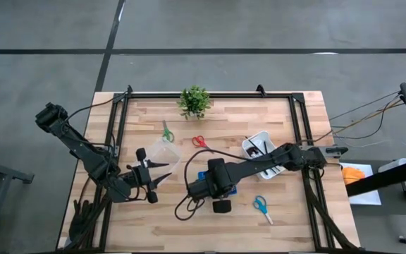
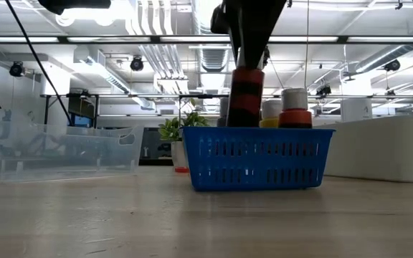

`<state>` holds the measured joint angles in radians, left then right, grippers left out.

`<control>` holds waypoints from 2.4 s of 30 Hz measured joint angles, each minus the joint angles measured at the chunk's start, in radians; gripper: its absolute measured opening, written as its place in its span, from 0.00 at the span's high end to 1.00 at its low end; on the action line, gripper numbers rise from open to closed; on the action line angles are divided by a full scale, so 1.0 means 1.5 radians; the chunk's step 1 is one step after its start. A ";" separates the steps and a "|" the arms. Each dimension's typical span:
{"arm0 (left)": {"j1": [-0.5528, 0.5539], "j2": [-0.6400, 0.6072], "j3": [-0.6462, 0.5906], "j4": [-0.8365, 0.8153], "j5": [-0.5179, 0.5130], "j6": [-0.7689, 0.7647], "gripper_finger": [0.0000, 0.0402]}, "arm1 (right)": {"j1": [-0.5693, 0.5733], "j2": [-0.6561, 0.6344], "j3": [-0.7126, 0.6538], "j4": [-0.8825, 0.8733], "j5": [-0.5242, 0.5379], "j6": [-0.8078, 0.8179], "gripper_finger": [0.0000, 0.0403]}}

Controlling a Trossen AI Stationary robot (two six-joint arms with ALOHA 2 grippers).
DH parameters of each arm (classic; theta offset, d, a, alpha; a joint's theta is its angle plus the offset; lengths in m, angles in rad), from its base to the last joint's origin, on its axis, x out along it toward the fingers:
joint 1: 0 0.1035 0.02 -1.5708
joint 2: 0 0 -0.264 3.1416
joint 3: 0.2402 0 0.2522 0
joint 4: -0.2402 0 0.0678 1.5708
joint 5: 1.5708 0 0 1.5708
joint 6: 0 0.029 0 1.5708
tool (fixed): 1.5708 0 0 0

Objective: Pick & Place Paint Supplies
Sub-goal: Put the red paint bottle in the blue bin, then put the blue scissors in the transparent bin

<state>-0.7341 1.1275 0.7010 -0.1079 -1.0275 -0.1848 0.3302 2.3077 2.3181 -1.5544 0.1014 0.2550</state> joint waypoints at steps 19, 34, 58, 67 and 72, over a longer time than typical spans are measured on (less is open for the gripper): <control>0.000 0.000 0.000 0.002 0.000 0.000 0.62 | -0.018 0.000 -0.068 0.036 -0.023 -0.033 0.73; 0.000 0.000 0.000 0.002 0.018 0.000 0.62 | -0.020 0.000 -0.072 0.051 -0.037 -0.030 0.44; 0.000 0.000 -0.001 -0.001 0.030 -0.005 0.62 | 0.094 -0.005 -0.126 0.321 0.020 -0.042 0.98; 0.000 0.000 -0.001 -0.001 0.033 -0.005 0.62 | 0.079 0.003 -0.181 0.381 0.025 -0.034 0.98; 0.000 0.000 -0.001 -0.001 0.033 -0.005 0.62 | 0.073 0.002 -0.212 0.385 0.038 -0.030 0.98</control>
<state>-0.7342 1.1271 0.6998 -0.1097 -0.9779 -0.1921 0.4400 2.3108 2.0002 -0.9768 0.1579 0.2099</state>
